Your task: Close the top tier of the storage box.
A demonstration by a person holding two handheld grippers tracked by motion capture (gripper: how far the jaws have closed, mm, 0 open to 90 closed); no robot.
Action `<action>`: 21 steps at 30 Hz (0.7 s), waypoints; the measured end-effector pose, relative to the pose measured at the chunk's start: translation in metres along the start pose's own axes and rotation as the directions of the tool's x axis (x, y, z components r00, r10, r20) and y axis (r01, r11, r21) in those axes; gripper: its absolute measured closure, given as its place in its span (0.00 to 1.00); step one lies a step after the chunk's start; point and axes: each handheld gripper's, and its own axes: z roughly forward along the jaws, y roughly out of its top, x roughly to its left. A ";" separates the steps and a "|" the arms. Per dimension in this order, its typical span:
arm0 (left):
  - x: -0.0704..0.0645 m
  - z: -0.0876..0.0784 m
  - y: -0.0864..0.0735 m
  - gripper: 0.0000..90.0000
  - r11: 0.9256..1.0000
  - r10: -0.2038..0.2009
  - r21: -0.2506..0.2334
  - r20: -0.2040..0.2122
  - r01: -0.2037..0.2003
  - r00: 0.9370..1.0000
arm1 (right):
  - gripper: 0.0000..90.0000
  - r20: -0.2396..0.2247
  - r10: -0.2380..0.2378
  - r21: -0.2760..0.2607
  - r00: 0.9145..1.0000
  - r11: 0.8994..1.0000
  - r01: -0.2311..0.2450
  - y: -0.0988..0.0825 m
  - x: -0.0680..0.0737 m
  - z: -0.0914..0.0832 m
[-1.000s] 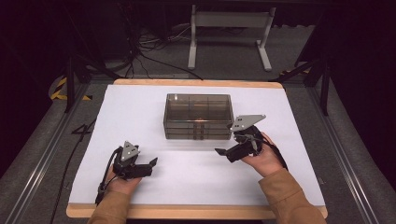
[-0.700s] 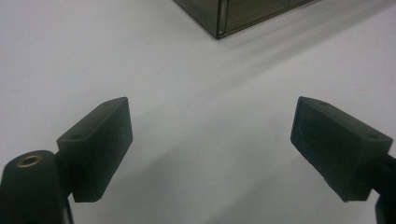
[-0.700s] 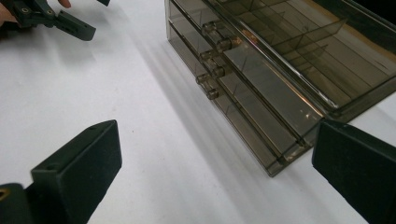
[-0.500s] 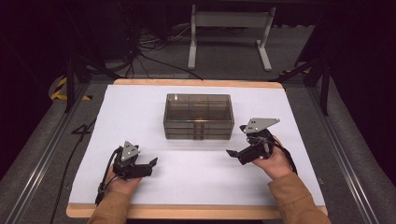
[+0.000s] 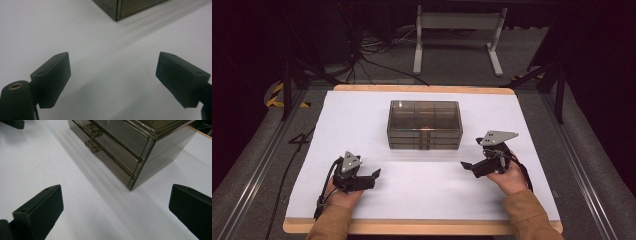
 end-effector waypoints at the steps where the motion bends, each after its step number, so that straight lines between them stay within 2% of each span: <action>1: 0.000 0.000 0.000 0.15 1.000 0.000 0.000 0.000 0.000 1.000 | 0.00 0.003 0.001 0.001 1.000 1.000 -0.001 -0.002 -0.001 0.001; 8: 0.000 0.000 0.000 0.15 1.000 -0.001 0.001 0.002 0.001 1.000 | 0.00 0.018 0.016 0.023 1.000 1.000 -0.016 -0.017 -0.004 0.006; 10: 0.000 0.000 0.000 0.15 1.000 -0.001 0.001 0.002 0.001 1.000 | 0.00 0.038 0.017 0.022 0.999 1.000 -0.018 -0.023 -0.005 0.007; 21: 0.000 0.000 0.000 0.15 1.000 -0.002 0.001 0.002 0.002 1.000 | 0.00 0.085 0.058 0.034 0.995 0.998 -0.061 -0.041 -0.008 0.015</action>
